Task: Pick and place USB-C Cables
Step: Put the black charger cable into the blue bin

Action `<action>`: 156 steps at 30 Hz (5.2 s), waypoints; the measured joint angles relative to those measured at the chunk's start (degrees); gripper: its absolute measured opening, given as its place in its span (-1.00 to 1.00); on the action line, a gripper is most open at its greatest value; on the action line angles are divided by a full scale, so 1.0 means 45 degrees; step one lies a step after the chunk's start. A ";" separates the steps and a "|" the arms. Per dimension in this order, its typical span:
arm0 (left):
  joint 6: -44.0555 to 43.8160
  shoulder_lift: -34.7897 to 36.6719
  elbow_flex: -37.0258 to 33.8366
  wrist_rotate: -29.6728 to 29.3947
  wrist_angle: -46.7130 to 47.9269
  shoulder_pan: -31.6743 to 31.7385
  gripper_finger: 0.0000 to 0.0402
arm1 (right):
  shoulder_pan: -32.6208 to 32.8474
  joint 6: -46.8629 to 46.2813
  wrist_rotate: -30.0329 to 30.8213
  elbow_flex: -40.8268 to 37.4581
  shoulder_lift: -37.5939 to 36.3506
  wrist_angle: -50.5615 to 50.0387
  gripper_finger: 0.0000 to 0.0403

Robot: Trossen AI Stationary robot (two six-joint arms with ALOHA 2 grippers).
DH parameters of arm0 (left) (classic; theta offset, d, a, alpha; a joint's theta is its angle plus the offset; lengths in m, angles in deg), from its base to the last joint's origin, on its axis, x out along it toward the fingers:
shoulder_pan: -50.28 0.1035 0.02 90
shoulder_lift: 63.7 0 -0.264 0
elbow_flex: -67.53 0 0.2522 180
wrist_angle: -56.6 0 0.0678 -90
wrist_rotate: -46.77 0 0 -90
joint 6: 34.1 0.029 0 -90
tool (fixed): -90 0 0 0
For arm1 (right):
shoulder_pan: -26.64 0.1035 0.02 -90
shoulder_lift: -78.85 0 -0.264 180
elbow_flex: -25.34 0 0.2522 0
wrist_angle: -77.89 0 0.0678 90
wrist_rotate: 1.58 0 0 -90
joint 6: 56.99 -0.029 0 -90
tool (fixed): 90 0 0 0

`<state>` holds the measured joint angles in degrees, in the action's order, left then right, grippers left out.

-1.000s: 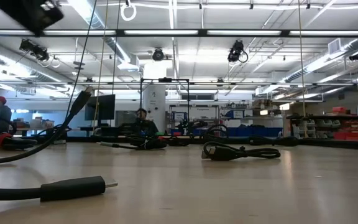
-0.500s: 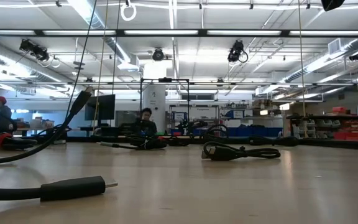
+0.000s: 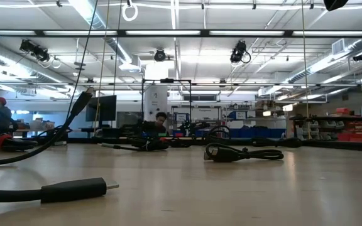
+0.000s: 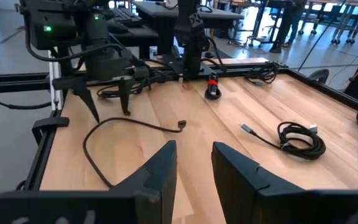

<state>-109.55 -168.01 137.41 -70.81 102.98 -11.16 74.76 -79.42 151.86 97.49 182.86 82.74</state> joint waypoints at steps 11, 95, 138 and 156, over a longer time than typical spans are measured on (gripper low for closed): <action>0.1207 -0.0973 -0.0022 -0.2606 -0.1312 0.0940 0.39 | 0.0029 0.0022 -0.0030 0.0000 0.0000 -0.0005 -0.47; 1.0486 0.2111 0.0761 0.1571 -0.3960 0.4529 -0.94 | -0.3368 0.5035 -0.7011 0.2283 0.2725 0.2788 -0.04; 1.2301 0.2780 0.0771 0.1810 -0.4635 0.4157 -0.82 | -0.4289 0.6584 -0.6403 0.6810 0.8004 0.2196 -0.92; 0.6241 0.4370 0.0788 -0.4945 0.2359 0.1496 -0.41 | -0.1169 0.0548 -0.5973 0.6795 0.1292 -0.7321 -0.95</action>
<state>-81.46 -148.35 140.96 -93.06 113.59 -4.43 69.49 -76.95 124.99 128.07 188.68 49.80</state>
